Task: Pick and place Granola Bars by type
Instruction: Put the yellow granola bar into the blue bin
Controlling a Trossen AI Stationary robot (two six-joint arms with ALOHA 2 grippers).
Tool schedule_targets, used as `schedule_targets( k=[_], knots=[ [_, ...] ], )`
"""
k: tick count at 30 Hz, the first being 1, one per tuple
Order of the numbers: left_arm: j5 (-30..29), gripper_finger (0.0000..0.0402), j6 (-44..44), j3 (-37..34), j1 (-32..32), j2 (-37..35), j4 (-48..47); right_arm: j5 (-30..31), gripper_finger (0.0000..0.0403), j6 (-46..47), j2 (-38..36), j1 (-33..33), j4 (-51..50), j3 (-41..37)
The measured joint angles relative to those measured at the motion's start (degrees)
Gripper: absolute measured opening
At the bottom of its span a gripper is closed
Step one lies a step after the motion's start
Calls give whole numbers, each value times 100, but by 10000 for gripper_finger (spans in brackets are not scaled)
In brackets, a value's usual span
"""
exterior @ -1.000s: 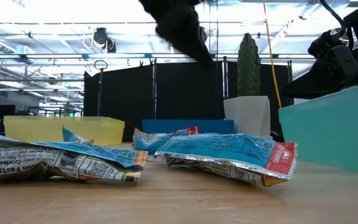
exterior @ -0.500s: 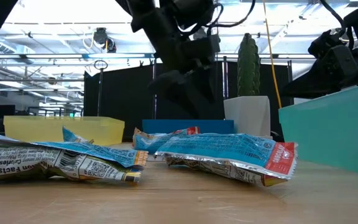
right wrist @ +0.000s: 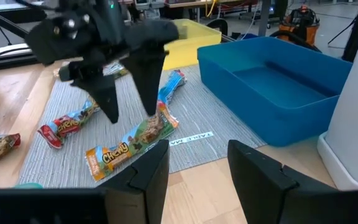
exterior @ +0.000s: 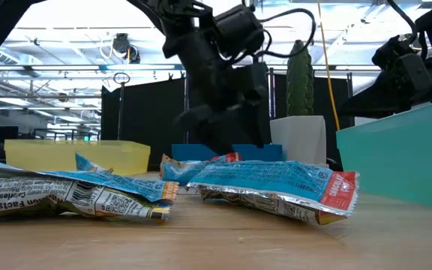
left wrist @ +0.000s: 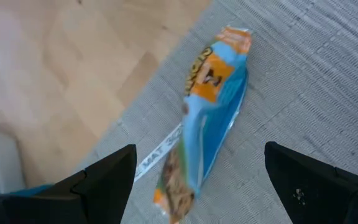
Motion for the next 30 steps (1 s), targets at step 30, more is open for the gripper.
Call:
schedule_targets(
  k=[30],
  knots=[
    [253,208,-598,4,-15,393,126,2,157,0,2,0,54,0]
  ],
)
